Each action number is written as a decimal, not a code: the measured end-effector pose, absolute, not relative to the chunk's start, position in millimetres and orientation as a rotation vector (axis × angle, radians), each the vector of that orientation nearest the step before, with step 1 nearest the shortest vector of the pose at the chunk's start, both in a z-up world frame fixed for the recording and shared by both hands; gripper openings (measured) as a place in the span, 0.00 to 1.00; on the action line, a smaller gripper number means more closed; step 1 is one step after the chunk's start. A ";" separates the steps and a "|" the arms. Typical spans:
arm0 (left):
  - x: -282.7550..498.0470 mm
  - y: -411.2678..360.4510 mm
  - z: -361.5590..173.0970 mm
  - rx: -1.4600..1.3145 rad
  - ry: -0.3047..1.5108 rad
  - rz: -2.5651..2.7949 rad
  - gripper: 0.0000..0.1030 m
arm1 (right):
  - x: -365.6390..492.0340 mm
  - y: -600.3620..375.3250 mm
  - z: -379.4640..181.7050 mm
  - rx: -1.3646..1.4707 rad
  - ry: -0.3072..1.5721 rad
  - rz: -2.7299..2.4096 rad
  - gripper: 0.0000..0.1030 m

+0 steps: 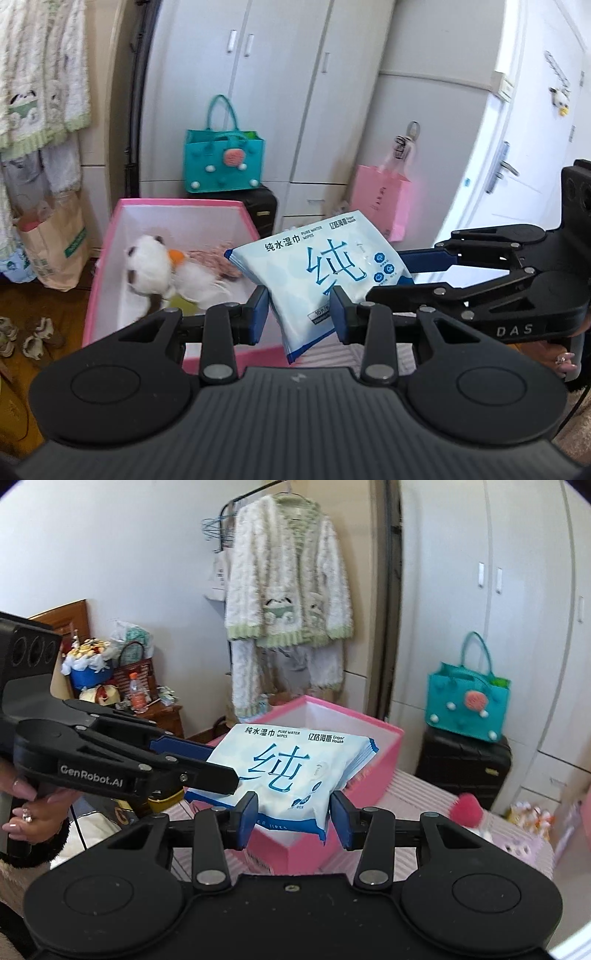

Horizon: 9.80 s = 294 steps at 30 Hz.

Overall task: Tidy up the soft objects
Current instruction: 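Lift and carry the wipes pack in both grippers over the pink box, then open both grippers to drop the wipes pack into the box, then withdraw both open grippers from the box toward the purple plush toy, then close left gripper on the purple plush while right gripper grips its other side, then lift and carry the purple plush in both grippers over the pink box, then open both grippers to drop the purple plush into the box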

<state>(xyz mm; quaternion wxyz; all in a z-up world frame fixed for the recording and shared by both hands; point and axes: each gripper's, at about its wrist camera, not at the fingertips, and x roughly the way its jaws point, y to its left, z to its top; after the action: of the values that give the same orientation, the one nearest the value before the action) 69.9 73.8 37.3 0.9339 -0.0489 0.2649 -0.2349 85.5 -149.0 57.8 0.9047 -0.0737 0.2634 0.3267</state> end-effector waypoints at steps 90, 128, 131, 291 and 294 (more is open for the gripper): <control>31.2 18.4 38.7 0.162 0.778 -0.736 0.54 | 7.4 -210.5 35.9 -0.243 0.639 0.573 0.60; 178.6 -124.5 -44.6 -0.119 0.706 -0.685 0.74 | 154.9 -321.3 -84.2 -0.240 0.567 0.338 0.83; 195.9 -135.9 -57.0 -0.153 0.753 -0.667 0.74 | 172.4 -316.0 -101.5 -0.339 0.551 0.343 0.83; 205.0 131.5 -8.5 -0.052 0.827 -0.327 0.46 | 233.2 -29.2 -40.9 0.063 0.938 0.898 0.45; 208.2 134.1 -8.4 -0.057 0.814 -0.312 0.46 | 239.6 -26.6 -41.4 0.059 0.947 0.887 0.45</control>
<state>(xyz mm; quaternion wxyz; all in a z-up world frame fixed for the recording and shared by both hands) 208.2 134.1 -8.4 0.9061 -0.0274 0.3941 -0.1513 239.6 -26.6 -41.4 0.7964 0.0275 0.4408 0.4131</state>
